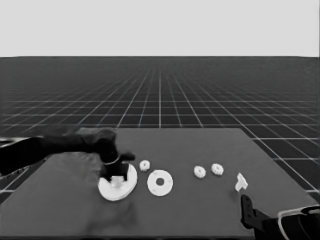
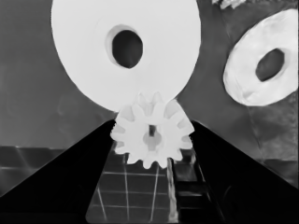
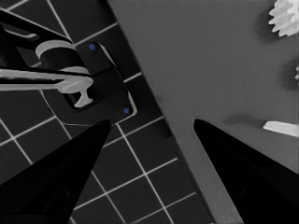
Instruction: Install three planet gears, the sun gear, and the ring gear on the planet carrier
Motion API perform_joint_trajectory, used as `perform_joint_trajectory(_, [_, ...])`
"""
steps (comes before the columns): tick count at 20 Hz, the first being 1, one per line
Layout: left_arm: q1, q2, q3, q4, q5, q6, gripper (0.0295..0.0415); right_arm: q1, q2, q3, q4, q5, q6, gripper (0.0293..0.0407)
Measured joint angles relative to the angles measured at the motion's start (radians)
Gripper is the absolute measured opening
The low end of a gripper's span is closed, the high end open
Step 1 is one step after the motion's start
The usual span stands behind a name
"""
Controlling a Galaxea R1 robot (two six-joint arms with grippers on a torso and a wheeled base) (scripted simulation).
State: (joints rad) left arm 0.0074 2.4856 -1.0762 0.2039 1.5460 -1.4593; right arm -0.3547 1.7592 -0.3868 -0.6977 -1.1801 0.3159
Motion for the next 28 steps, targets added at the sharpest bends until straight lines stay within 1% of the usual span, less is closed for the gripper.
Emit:
perform_joint_trajectory(1, [0.002, 0.192, -0.071, -0.004, 0.02, -0.086, 0.0312, 0.0, 0.0, 0.0, 0.0, 0.0, 0.0, 0.0385])
perform_joint_trajectory(2, [0.003, 0.305, -0.152, -0.008, 0.023, -0.103, 0.0312, 0.0, 0.0, 0.0, 0.0, 0.0, 0.0, 0.0385])
perform_joint_trajectory(4, [0.004, 0.405, -0.252, -0.012, 0.022, -0.095, 0.0312, 0.0, 0.0, 0.0, 0.0, 0.0, 0.0, 0.0385])
perform_joint_trajectory(8, [0.005, 0.448, -0.308, -0.013, 0.021, -0.084, 0.0312, 0.0, 0.0, 0.0, 0.0, 0.0, 0.0, 0.0385])
perform_joint_trajectory(9, [0.073, 0.456, -0.339, 0.059, 0.014, -0.061, 0.0312, 0.0, 0.0, 0.0, 0.0, 0.0, 0.0, 0.0385])
perform_joint_trajectory(10, [0.119, 0.461, -0.365, 0.1, 0.007, -0.043, 0.0312, 0.0, 0.0, 0.0, 0.0, 0.0, 0.0, 0.0385])
perform_joint_trajectory(12, [0.158, 0.468, -0.396, 0.137, -0.004, -0.023, 0.0312, 0.0, 0.0, 0.0, 0.0, 0.0, 0.0, 0.0385])
perform_joint_trajectory(18, [0.175, 0.472, -0.412, 0.155, -0.011, -0.012, 0.0312, 0.0, 0.0, 0.0, 0.0, 0.0, 0.0, 0.0385])
perform_joint_trajectory(19, [0.176, 0.472, -0.413, 0.155, -0.011, -0.012, 0.0344, 0.0, 0.0, 0.0, 0.0, 0.0, 0.0, 0.0385])
perform_joint_trajectory(20, [0.176, 0.472, -0.413, 0.156, -0.011, -0.012, 0.0371, 0.0, 0.0, 0.0, 0.0, 0.0, 0.0, 0.0385])
perform_joint_trajectory(21, [0.176, 0.472, -0.413, 0.156, -0.011, -0.012, 0.0381, 0.0, 0.0, 0.0, 0.0, 0.0, 0.0, 0.0385])
perform_joint_trajectory(23, [0.176, 0.472, -0.413, 0.156, -0.011, -0.012, 0.0384, 0.0, 0.0, 0.0, 0.0, 0.0, 0.0, 0.0385])
perform_joint_trajectory(28, [0.176, 0.472, -0.413, 0.156, -0.011, -0.012, 0.0385, 0.0, 0.0, 0.0, 0.0, 0.0, 0.0, 0.0385])
